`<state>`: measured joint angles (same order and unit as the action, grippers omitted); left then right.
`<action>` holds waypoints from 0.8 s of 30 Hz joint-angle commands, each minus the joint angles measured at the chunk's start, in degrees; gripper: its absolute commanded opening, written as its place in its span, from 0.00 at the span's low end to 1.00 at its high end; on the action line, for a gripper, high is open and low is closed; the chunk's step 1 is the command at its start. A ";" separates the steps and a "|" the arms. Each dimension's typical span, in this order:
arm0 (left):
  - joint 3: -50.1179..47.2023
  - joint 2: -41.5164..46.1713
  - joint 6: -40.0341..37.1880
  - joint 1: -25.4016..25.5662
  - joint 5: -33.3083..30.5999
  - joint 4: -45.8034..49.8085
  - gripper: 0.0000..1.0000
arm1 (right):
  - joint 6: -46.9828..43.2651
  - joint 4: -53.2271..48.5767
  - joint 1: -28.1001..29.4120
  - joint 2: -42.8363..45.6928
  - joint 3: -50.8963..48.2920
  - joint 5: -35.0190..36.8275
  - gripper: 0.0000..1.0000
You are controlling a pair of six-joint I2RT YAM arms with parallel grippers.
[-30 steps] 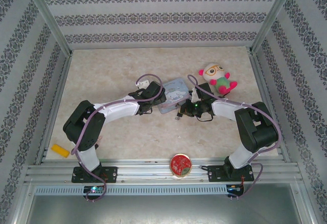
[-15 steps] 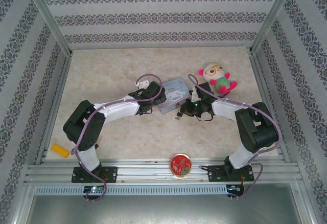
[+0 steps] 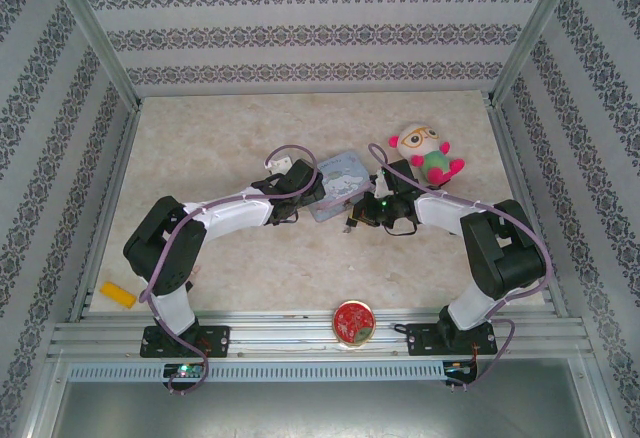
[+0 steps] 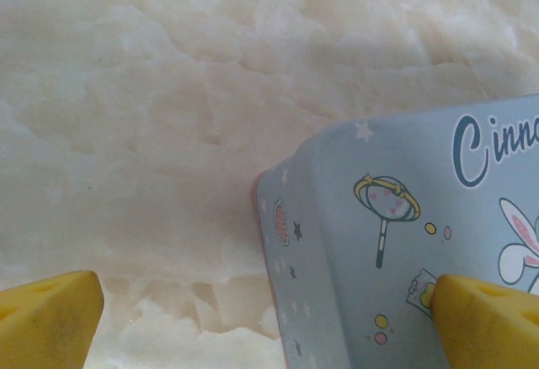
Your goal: Unlock the padlock with the key
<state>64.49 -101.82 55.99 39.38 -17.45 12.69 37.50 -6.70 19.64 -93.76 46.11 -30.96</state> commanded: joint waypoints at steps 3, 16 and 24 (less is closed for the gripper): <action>-0.97 0.08 0.16 0.09 -0.05 1.82 0.99 | 0.65 0.80 0.49 1.56 1.45 -0.83 0.00; -0.97 0.15 0.61 -0.09 0.08 2.17 0.99 | 0.91 0.70 0.40 0.59 2.74 -0.86 0.00; -0.99 0.07 0.97 -0.35 0.30 2.69 0.99 | 1.00 0.55 0.23 0.37 3.02 -0.51 0.00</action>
<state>64.49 -101.82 56.29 39.27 -17.47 12.69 37.82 -7.46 19.64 -93.78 47.16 -30.96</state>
